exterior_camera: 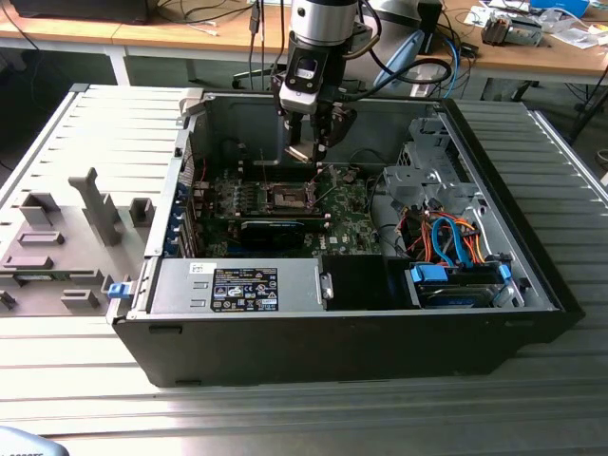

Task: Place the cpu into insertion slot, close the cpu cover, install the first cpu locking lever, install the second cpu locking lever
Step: 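Place the cpu into insertion slot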

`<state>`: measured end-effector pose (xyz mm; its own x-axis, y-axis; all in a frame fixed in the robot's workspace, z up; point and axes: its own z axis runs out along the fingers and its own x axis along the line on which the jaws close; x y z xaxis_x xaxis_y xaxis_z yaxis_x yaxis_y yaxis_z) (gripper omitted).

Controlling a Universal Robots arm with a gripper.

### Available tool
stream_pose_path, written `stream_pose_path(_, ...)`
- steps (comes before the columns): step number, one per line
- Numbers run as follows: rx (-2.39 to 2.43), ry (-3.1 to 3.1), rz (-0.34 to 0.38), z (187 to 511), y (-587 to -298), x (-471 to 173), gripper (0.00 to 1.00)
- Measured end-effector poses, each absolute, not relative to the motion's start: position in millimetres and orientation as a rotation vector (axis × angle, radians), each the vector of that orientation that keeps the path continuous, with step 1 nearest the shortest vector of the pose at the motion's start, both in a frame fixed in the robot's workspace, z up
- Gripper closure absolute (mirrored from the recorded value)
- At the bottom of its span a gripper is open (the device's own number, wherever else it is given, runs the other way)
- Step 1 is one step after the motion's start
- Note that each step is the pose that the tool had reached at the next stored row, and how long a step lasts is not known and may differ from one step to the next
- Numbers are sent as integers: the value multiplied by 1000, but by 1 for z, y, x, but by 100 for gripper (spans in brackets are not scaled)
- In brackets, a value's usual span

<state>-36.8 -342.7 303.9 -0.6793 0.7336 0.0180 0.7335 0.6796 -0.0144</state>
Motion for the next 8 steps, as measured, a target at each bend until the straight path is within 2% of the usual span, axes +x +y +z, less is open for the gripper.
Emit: stream_pose_path(8,-1257,-2855,10,304,-343,-37,45)
